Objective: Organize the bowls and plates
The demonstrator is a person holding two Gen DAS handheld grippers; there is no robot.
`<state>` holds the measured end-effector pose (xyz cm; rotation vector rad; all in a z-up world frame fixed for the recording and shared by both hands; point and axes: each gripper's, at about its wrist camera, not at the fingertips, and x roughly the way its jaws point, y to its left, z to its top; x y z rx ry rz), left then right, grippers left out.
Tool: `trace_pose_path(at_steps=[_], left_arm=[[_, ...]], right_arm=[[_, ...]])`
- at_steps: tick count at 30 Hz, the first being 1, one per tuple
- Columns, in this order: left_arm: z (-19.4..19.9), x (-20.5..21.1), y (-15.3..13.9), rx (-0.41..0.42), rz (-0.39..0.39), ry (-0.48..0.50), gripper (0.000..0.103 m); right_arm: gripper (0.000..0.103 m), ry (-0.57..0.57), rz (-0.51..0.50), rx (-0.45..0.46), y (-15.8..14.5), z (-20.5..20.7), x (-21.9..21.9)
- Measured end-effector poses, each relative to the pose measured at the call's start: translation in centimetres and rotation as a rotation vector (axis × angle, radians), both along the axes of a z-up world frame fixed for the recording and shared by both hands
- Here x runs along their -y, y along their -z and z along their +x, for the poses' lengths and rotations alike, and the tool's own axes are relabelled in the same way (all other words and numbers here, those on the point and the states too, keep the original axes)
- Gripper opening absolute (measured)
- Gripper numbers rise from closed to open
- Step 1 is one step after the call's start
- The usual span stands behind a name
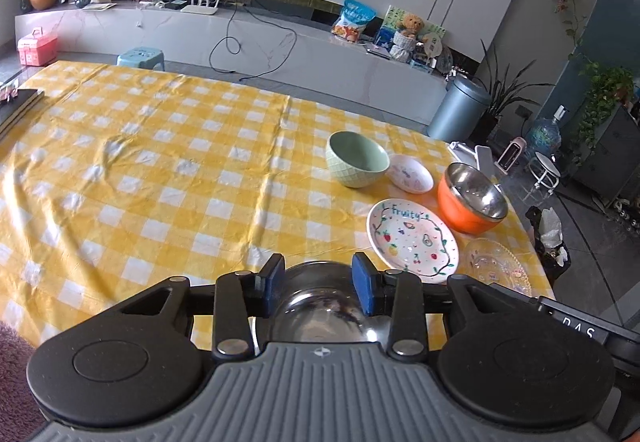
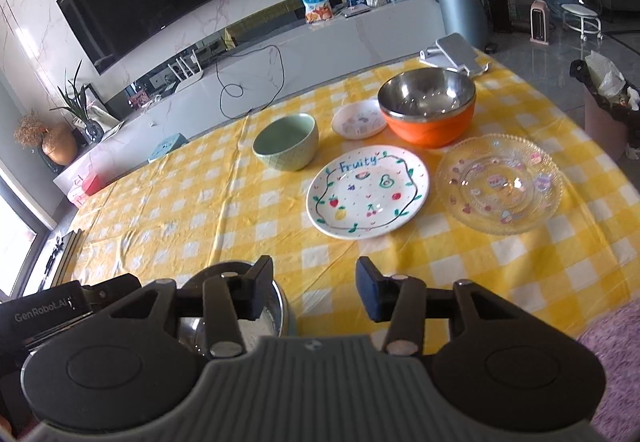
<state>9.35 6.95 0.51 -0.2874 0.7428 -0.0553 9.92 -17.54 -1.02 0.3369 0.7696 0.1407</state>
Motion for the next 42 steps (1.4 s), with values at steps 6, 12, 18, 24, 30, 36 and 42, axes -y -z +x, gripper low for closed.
trace_pose_path(at_steps=[6,12,18,24,30,36,42], left_arm=[[2.7,4.4,-1.8,0.02,0.002,0.156,0.048],[6.9,7.9,-2.2,-0.002,-0.015,0.251,0.049],[13.0,11.1,-1.7,-0.028,0.007,0.259,0.049],[19.3,13.8,1.4,-0.136,-0.05,0.268,0.049],[24.1,15.6,4.9,-0.204,-0.041,0.237,0.048],[26.4,17.0,7.3,-0.242,-0.001,0.227,0.033],[27.1,17.3,8.4,-0.255,-0.009,0.221,0.019]], right_arm=[[0.06,0.085,-0.046,0.053,-1.7,1.0,4.0],[0.065,0.203,-0.058,0.045,-1.4,4.5,8.2],[0.064,0.278,-0.04,0.022,-0.3,9.8,11.4],[0.059,0.337,-0.013,-0.036,1.9,16.0,13.6],[0.045,0.327,0.02,-0.109,4.9,20.2,14.4],[0.036,0.324,0.012,-0.147,6.4,22.0,14.1],[0.026,0.331,0.052,-0.168,7.4,22.8,14.4]])
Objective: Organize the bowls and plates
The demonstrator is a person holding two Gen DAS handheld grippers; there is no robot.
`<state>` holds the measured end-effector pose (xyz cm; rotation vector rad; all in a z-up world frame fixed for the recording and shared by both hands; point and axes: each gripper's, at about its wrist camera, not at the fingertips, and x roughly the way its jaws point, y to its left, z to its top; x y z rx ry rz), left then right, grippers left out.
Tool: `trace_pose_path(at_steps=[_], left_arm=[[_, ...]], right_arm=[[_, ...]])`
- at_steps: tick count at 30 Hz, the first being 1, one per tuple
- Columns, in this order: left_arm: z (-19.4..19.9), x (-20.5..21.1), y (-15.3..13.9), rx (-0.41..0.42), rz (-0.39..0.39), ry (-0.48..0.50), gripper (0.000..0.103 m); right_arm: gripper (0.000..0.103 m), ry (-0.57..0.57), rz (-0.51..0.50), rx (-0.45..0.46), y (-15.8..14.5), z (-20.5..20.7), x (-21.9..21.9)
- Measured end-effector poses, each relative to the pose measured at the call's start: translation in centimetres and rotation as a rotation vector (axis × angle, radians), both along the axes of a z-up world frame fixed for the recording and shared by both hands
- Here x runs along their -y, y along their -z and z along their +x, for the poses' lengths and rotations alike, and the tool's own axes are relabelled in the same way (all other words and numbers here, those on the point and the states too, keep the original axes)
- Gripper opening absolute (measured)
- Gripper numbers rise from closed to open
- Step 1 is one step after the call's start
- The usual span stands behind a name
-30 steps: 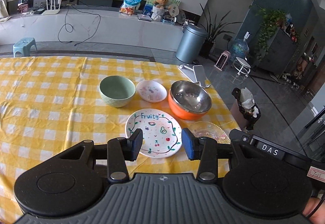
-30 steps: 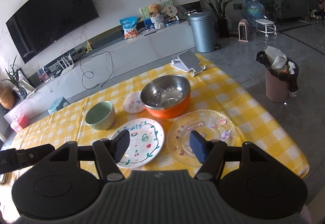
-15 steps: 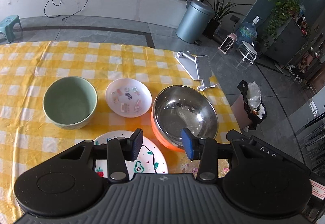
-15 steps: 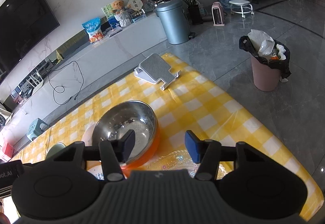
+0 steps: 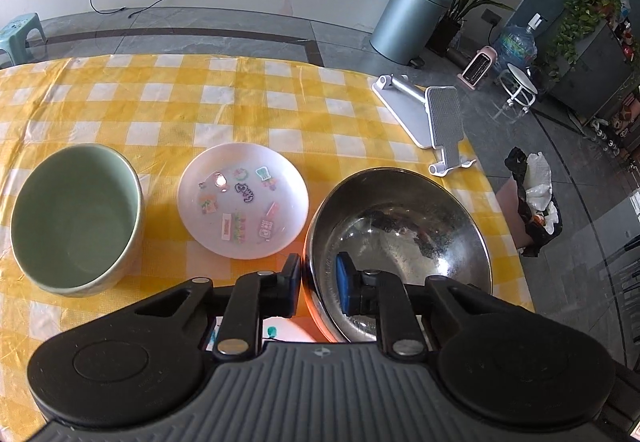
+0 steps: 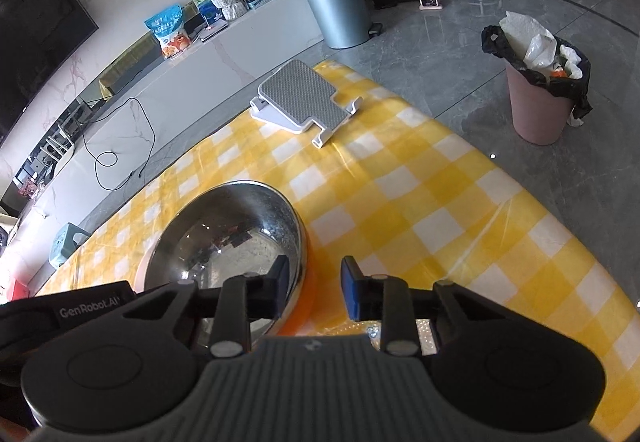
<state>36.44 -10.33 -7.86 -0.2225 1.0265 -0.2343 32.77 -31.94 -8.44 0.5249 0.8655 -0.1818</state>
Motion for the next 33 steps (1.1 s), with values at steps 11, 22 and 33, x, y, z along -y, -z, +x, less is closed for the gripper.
trace_pose_path(at_steps=[11,22,33], left_arm=[[-0.7,0.6,-1.1,0.022,0.066,-0.007,0.009],[-7.6,-2.6,-6.5,0.112,0.088,-0.037,0.01],[-18.5,-11.3,-11.2,0.154,0.064,-0.148,0.012]], right_arm=[[0.01,-0.023,-0.014,0.017,-0.4,-0.2,-0.8],[0.007,-0.1,0.028,0.089,-4.3,-5.8,-3.0],[0.007,-0.234,0.089,0.126,-8.2,-15.9,-9.8]])
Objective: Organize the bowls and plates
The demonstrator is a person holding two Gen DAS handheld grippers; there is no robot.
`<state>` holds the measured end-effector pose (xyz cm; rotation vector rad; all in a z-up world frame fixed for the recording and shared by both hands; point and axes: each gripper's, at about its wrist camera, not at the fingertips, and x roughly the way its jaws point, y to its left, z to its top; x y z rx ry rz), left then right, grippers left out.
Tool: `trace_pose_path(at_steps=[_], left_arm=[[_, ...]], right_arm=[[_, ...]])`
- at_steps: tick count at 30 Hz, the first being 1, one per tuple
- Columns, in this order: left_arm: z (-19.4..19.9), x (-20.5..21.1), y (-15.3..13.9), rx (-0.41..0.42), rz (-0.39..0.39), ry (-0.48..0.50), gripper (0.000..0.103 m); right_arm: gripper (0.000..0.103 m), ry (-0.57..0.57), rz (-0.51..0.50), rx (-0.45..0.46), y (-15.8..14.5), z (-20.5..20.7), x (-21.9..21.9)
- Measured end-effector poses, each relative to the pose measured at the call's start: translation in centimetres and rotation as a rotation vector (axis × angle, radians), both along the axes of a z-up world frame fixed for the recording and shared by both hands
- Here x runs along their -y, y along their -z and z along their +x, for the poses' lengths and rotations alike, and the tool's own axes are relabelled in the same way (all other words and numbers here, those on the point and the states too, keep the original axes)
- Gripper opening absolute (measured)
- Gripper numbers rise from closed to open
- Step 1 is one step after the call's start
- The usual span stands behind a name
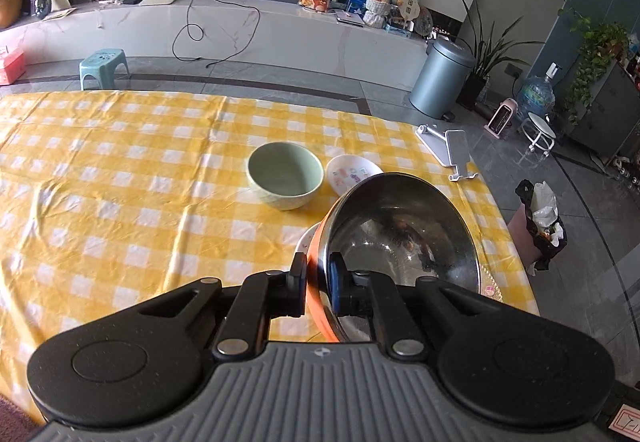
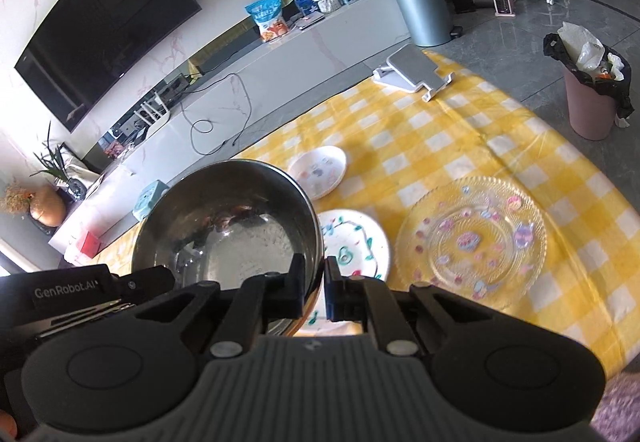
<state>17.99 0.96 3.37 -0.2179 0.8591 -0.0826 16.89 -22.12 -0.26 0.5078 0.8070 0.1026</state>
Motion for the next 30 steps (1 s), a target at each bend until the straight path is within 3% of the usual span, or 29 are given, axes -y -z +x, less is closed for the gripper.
trace_pose_path(at_steps=[5,12,21,30], left_arm=[[-4.1,-3.7,-0.1,0.007,-0.051,-0.045,0.012],[-7.9,-7.6,2.2,-0.043,-0.115,-0.086,0.013],[-9.0,-10.0,5.2,-0.132,-0.17,-0.085,0.015],[-8.7,-10.3,6.7,-0.181,-0.164,-0.077,0.016]], right_arm=[[0.006,-0.062,-0.037,0.04,-1.8,-4.0,-3.4],[0.005,-0.127,-0.082,0.025,-1.5,-6.8,-6.5],[0.004,-0.16,-0.135,-0.029,-0.1,-6.6,-8.7],[0.003,-0.167,-0.159,-0.089,2.0,-5.6,-9.7]])
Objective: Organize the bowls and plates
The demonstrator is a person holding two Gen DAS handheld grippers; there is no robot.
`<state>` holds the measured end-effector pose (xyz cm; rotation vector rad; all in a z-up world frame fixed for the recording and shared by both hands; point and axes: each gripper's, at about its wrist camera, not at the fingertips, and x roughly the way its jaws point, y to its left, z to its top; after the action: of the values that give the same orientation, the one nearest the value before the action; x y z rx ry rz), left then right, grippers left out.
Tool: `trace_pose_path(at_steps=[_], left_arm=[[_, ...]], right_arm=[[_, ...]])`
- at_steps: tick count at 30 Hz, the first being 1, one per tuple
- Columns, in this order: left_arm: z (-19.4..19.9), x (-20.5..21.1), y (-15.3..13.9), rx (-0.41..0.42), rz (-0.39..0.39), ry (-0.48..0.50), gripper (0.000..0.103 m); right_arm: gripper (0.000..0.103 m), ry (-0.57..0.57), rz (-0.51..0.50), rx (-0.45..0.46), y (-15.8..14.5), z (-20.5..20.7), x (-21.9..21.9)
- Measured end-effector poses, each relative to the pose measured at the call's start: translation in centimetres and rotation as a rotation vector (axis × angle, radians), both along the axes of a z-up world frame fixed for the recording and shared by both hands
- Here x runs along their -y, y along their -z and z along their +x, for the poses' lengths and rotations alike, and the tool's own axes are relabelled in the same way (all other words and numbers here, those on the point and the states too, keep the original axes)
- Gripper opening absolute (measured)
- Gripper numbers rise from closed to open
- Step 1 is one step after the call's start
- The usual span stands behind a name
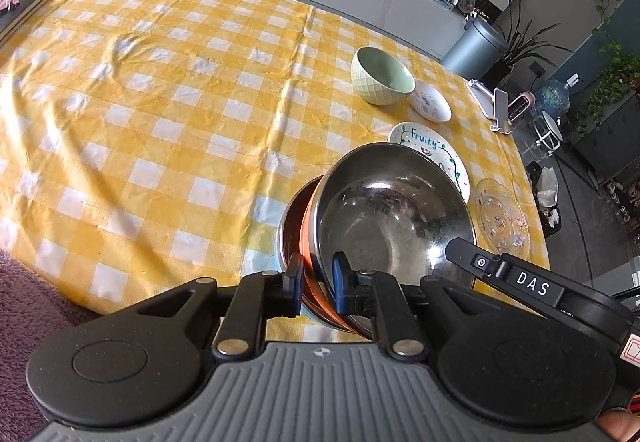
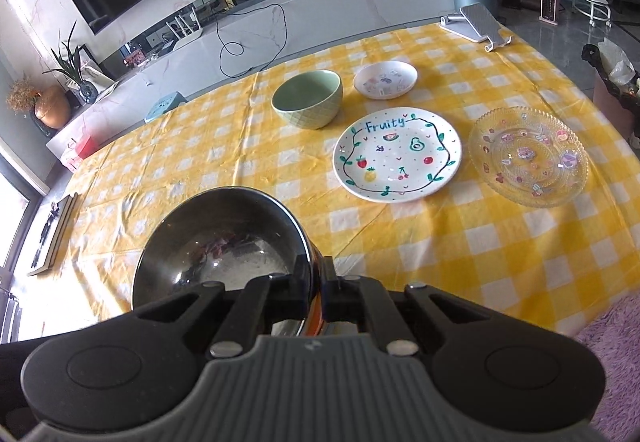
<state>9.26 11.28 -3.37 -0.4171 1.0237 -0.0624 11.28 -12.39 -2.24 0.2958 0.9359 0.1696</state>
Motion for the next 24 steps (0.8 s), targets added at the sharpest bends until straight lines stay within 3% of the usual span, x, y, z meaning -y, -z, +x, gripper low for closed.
trace_pose_path(at_steps=[21,23,24], left_arm=[[0.8,-0.5,1.0,-0.007,0.001,-0.014,0.017],[0.8,-0.5,0.9,-0.005,0.001,-0.013,0.017],[0.8,-0.5,0.9,-0.004,0.001,-0.011,0.021]], right_arm=[[0.004,0.002,-0.037,-0.029,1.7,1.1,-1.2],[0.007,0.0,-0.03,-0.031,1.7,1.1,-1.1],[0.008,0.005,-0.025,-0.028,1.6,1.0,-1.0]])
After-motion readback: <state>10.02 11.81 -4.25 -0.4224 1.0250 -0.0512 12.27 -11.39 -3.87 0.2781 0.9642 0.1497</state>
